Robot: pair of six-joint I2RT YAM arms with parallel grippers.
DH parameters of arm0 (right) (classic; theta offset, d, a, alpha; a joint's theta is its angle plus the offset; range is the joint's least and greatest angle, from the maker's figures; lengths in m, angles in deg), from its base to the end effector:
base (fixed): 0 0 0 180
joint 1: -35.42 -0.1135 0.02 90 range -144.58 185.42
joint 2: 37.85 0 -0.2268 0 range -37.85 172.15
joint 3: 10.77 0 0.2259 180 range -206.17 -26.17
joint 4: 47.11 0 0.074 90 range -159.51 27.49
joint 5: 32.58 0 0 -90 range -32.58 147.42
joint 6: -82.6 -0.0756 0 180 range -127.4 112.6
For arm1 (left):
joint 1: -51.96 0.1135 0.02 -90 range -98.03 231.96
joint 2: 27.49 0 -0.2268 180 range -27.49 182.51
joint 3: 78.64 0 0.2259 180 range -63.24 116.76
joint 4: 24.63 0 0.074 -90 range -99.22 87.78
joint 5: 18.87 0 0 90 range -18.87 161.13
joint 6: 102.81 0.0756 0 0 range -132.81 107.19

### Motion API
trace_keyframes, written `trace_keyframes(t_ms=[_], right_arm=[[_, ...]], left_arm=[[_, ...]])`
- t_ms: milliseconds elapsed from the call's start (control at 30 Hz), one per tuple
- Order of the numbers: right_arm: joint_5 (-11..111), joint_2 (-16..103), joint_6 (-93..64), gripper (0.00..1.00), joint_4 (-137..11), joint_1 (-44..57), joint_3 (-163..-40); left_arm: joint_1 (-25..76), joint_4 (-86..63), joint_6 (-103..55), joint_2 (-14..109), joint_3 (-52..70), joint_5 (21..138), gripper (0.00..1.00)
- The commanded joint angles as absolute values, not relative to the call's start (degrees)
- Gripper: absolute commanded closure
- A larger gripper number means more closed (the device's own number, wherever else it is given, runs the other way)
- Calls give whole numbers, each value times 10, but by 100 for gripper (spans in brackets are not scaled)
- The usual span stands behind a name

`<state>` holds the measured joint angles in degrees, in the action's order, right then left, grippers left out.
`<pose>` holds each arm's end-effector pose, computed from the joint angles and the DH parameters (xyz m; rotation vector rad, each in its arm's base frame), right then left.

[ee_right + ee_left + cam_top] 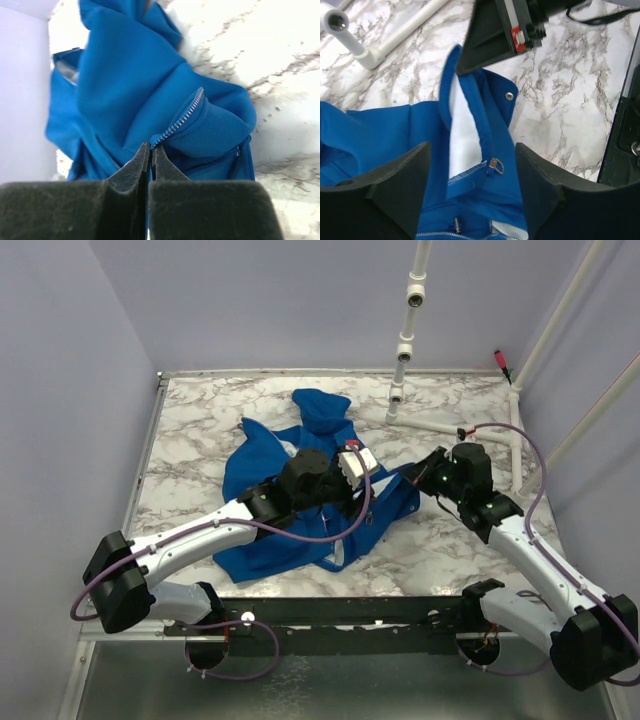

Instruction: Zip up the jacket

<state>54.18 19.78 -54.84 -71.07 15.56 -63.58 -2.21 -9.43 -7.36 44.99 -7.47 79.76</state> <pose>0.2381 0.0905 0.2141 0.4811 2.1123 0.7611 0.1782 -0.2662 0.2823 1.0466 1.6096 -0.7221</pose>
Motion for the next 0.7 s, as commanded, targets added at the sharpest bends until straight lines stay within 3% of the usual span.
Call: trace_keyframes(t_ms=[0, 267, 533, 667], right_arm=[[499, 170, -543, 99, -710, 155, -679], [540, 209, -551, 99, -774, 102, -777], [586, 228, -554, 99, -810, 74, -824], [590, 232, -551, 99, -818, 70, -841]], left_arm=[[-51, -131, -83, 478, -63, 769, 28], [-153, -220, 4, 532, -51, 486, 30], [-161, -265, 139, 569, -31, 354, 32], [-152, -227, 132, 564, -30, 363, 32]])
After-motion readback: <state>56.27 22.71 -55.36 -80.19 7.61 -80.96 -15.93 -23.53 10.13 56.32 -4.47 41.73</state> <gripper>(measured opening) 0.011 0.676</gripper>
